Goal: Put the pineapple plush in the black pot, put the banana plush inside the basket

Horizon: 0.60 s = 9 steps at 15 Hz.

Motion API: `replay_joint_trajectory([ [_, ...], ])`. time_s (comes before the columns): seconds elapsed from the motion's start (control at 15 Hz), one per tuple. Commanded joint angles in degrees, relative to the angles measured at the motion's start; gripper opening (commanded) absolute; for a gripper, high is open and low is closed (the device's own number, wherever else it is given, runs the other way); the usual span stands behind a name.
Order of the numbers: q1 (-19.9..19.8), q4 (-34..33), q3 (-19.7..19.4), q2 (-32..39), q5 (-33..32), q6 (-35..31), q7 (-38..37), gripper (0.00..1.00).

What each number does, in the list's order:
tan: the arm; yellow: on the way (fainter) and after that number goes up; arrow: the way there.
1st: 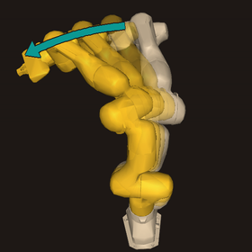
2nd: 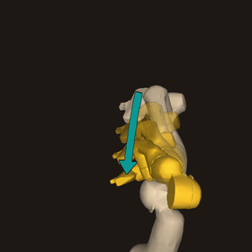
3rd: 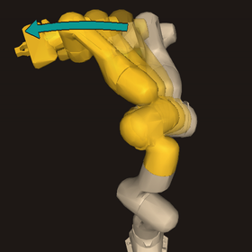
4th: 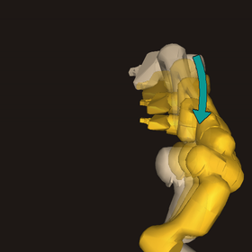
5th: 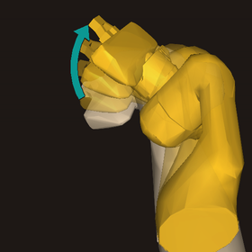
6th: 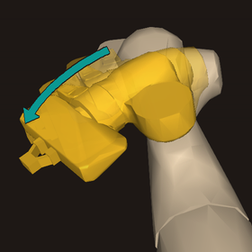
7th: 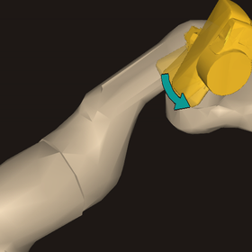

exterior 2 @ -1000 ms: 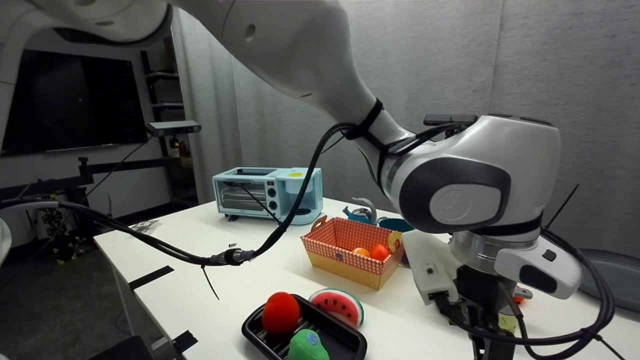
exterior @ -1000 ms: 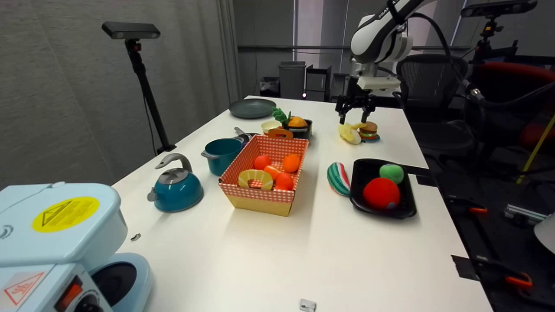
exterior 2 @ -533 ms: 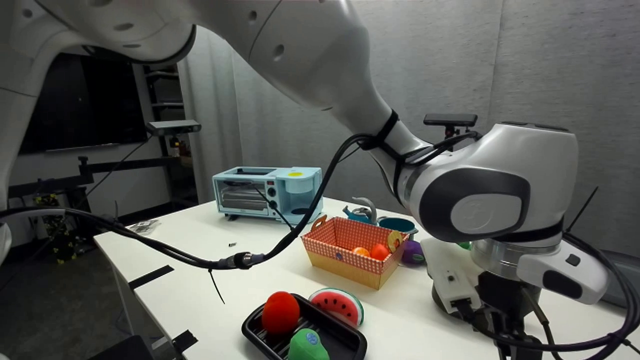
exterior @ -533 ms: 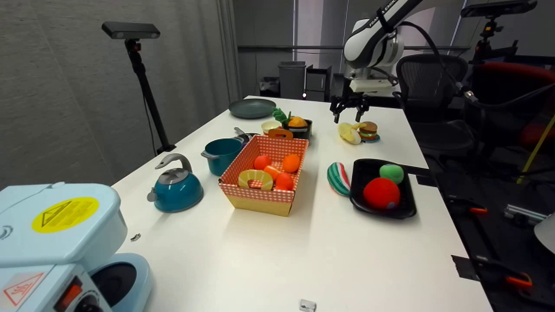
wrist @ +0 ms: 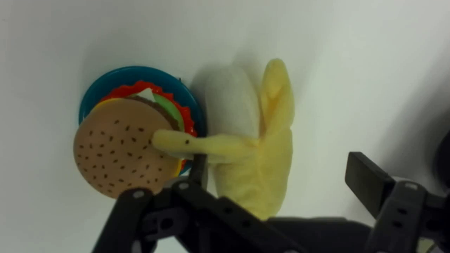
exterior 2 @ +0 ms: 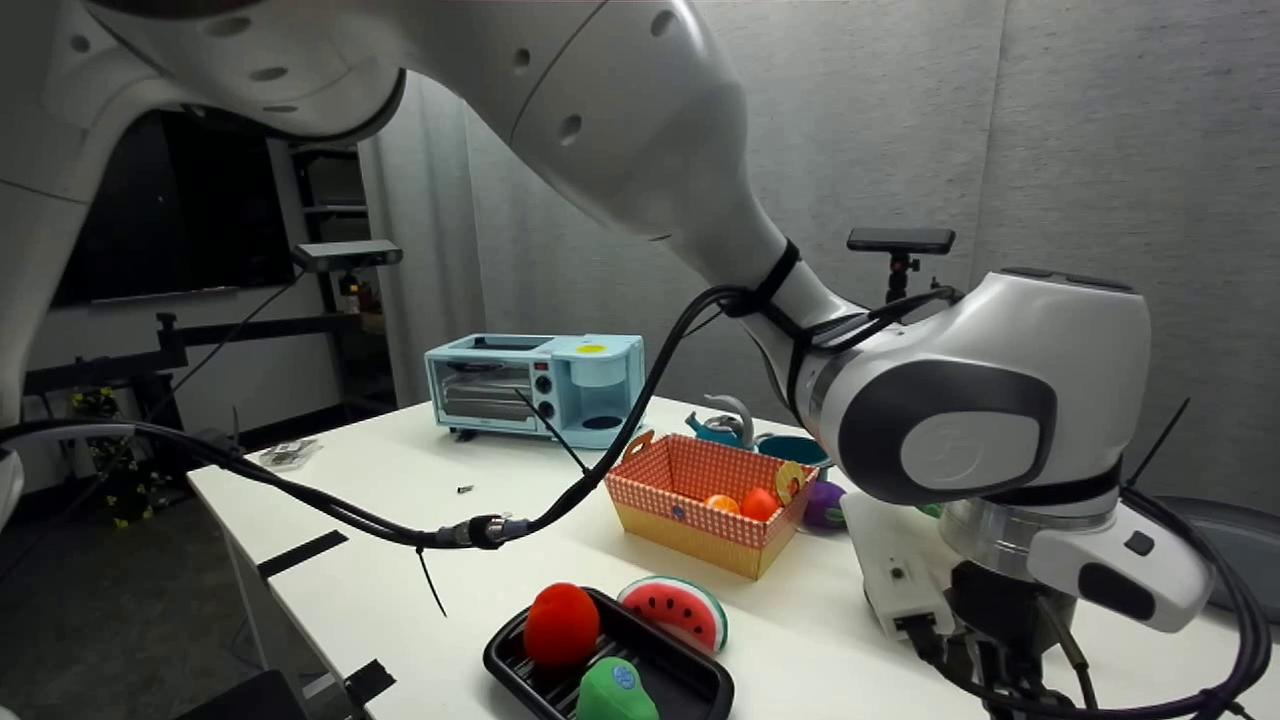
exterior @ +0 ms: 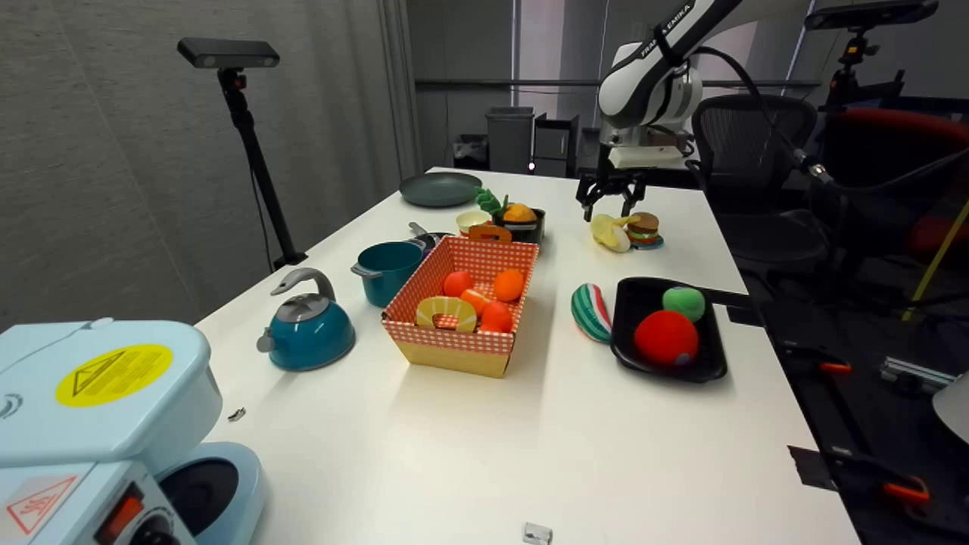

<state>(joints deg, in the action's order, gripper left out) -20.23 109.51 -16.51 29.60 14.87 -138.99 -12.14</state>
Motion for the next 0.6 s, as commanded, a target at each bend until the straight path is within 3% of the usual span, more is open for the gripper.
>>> replay_joint_trajectory([
  [0.0,-0.66,0.26,0.65,0.67,1.13,-1.55,-1.15,1.0],
  [0.33,-1.04,1.39,1.18,0.51,2.33,-2.06,-0.78,1.0],
  [0.4,-1.03,1.65,1.33,0.45,2.59,-2.5,-0.59,0.92],
  [0.53,-1.24,1.97,1.93,0.61,3.5,-3.37,0.05,0.66],
])
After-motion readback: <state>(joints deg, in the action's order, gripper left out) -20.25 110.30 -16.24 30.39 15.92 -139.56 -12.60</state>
